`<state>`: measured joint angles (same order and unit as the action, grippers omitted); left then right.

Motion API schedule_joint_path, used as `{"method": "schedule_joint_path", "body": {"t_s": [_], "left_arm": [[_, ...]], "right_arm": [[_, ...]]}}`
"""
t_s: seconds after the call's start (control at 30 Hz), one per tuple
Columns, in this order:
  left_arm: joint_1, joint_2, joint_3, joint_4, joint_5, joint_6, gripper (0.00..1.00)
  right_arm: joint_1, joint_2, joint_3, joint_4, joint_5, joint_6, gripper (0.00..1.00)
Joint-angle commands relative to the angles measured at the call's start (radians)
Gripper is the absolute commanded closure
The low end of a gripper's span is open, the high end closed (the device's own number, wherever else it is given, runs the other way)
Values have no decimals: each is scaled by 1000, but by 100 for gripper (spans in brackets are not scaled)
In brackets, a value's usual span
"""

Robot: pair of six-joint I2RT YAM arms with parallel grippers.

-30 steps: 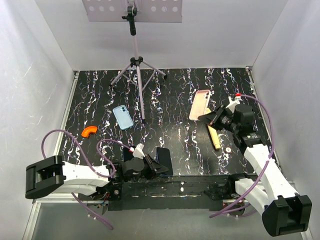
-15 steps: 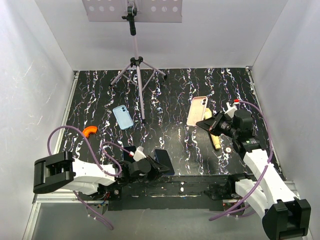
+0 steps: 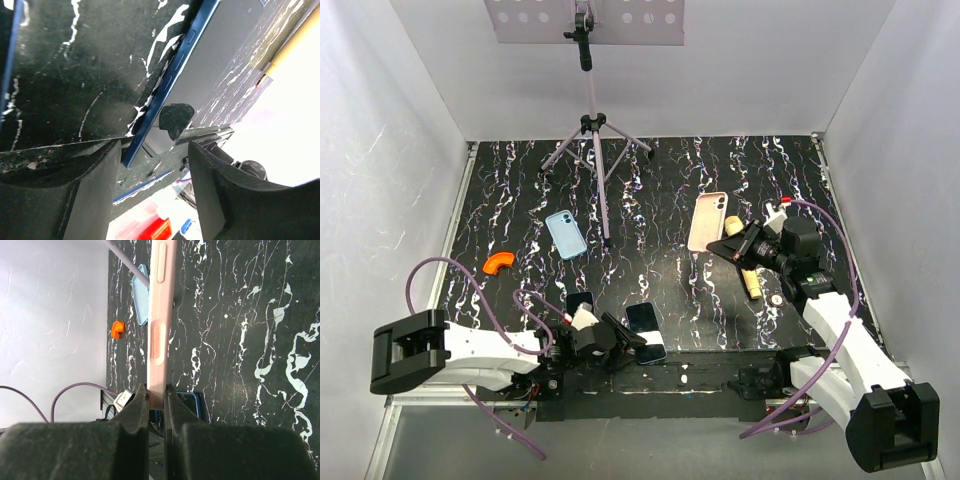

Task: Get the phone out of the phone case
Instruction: Place the phone at the center of the board, then place the phone case at the center of the board.

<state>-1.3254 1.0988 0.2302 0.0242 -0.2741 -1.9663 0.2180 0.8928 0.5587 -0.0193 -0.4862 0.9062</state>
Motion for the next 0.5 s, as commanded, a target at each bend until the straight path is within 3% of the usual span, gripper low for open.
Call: {"method": "schedule_joint_path", "body": {"t_s": [0.0, 0.13, 0.37, 0.47], "left_arm": [[-3, -40, -38, 9, -49, -48, 45], [-3, -108, -2, -116, -83, 13, 40], [5, -211, 247, -444, -181, 315, 21], [17, -235, 352, -498, -209, 501, 16]], "right_arm": [[11, 11, -8, 78, -20, 2, 99], [15, 17, -5, 81, -26, 0, 99], [34, 81, 13, 99, -61, -24, 99], [35, 187, 85, 52, -106, -67, 99]]}}
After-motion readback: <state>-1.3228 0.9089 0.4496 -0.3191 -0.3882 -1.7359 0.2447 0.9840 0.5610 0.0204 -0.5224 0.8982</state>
